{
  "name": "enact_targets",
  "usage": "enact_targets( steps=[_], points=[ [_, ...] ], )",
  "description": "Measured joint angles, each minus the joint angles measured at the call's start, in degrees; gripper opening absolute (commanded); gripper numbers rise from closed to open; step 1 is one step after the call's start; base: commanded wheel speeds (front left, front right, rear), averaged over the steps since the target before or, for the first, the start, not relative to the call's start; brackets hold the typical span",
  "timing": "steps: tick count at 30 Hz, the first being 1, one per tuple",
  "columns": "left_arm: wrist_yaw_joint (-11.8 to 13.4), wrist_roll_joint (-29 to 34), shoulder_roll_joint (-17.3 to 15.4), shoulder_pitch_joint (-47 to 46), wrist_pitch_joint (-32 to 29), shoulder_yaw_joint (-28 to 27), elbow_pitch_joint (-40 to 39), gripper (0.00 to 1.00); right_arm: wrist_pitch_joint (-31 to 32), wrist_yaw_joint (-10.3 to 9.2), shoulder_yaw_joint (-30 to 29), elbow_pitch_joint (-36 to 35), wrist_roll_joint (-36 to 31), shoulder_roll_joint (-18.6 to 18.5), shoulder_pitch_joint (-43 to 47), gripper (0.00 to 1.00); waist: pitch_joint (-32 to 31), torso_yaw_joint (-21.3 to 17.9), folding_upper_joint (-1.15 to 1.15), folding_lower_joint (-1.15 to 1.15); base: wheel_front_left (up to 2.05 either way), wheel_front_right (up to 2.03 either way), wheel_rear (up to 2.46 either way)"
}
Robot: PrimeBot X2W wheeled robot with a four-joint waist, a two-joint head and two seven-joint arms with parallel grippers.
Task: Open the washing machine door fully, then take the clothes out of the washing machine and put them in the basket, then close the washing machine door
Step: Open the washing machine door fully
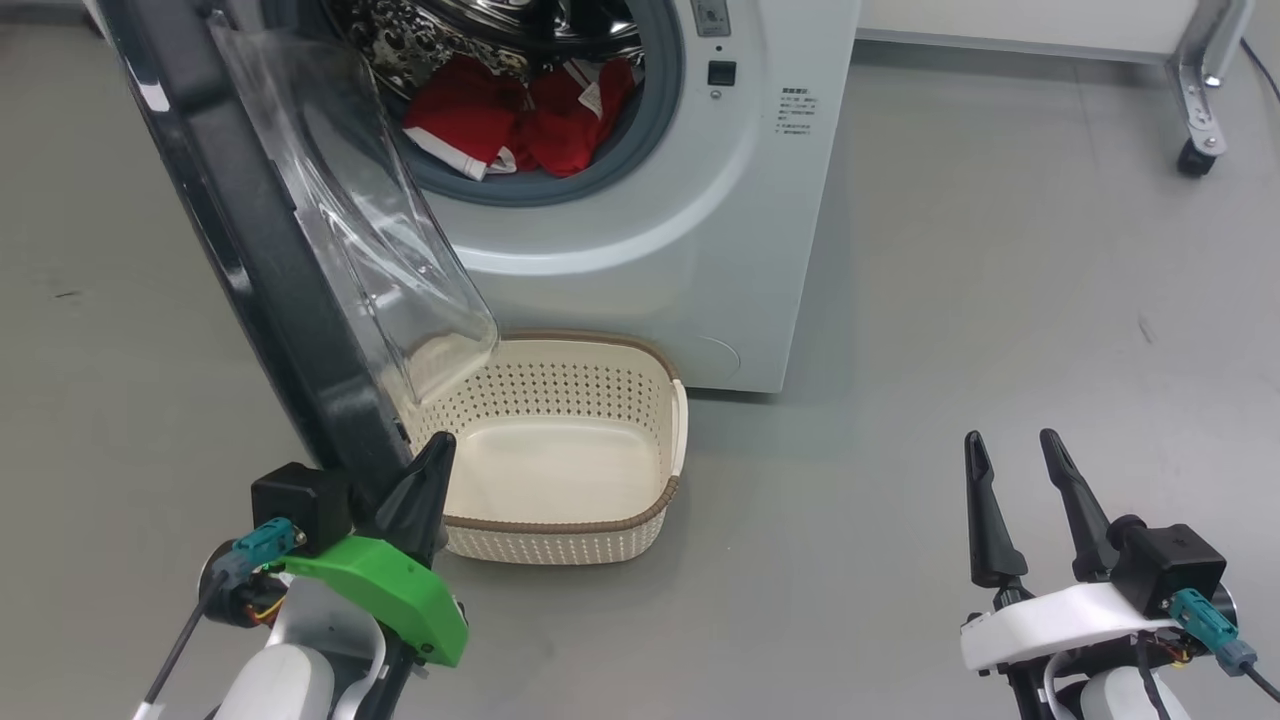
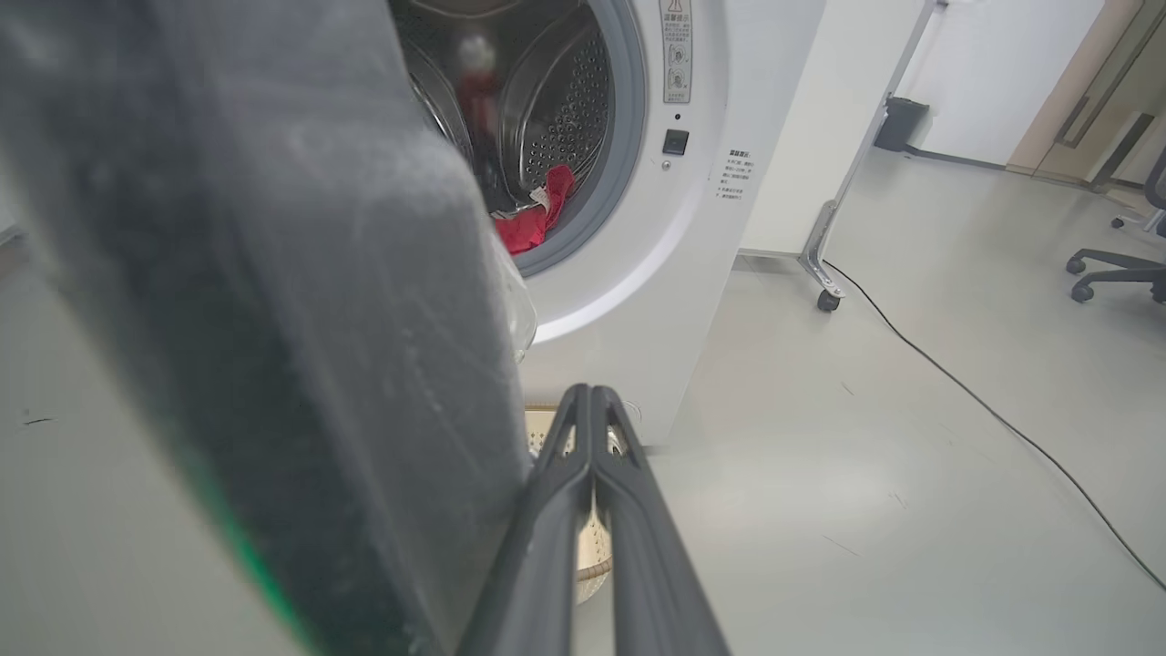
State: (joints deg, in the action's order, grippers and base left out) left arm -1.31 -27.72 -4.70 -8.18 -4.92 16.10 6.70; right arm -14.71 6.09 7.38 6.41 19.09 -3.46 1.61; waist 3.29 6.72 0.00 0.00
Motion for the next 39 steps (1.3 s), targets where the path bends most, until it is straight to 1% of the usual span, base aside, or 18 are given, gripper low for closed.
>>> enact_targets(
  steps=[2,10,16,22,29,32,36,39],
  points=[
    [0.00,0.00,-0.01,0.00,0.04,-0.21,0.14,0.00,0.00,0.34,0.01,0.16,0.00,0.03,0.08,1.00,-0.06,0.91,0.00,0.00,0.00,0.00,0.00],
    [0.04,-0.20,-0.20,0.01,0.77,-1.42,0.68,0.00,0.00,0.34,-0.02,0.40,0.00,0.20,0.12,1.00,-0.18,4.94,0.00,0.00,0.00,0.00,0.00],
    [0.54,-1.10,-0.40,0.03,1.04,-2.97,1.03,0.00,0.00,0.38,0.40,0.44,0.00,0.24,0.12,1.00,-0.06,7.55,0.00,0.00,0.00,0.00,0.00],
    [1.32,-2.05,-1.34,0.07,1.55,-4.87,1.11,0.00,0.00,0.40,1.21,0.45,-0.08,0.38,0.10,1.00,0.68,9.04,0.00,0.00,0.00,0.00,0.00],
    [2.11,-2.98,-1.42,0.08,2.67,-7.10,1.60,0.00,0.00,0.41,1.25,0.49,-0.22,0.37,0.07,1.00,2.24,10.48,0.00,0.00,0.00,0.00,0.00],
    [2.70,-3.47,-1.54,0.08,3.34,-8.94,1.87,0.00,0.00,0.53,2.12,0.60,-0.88,0.38,-0.01,1.00,3.01,11.00,0.00,0.00,0.00,0.00,0.00],
    [3.56,-5.27,-2.54,0.07,4.02,-12.34,2.12,0.00,0.00,0.57,2.87,0.65,-1.57,0.37,-0.76,1.00,4.45,11.50,0.00,0.00,0.00,0.00,0.00],
    [3.74,-5.75,-3.03,0.06,4.50,-13.39,2.22,0.00,0.00,0.57,3.03,0.66,-1.74,0.26,-1.26,1.00,5.10,11.60,0.00,0.00,0.00,0.00,0.00]
  ],
)
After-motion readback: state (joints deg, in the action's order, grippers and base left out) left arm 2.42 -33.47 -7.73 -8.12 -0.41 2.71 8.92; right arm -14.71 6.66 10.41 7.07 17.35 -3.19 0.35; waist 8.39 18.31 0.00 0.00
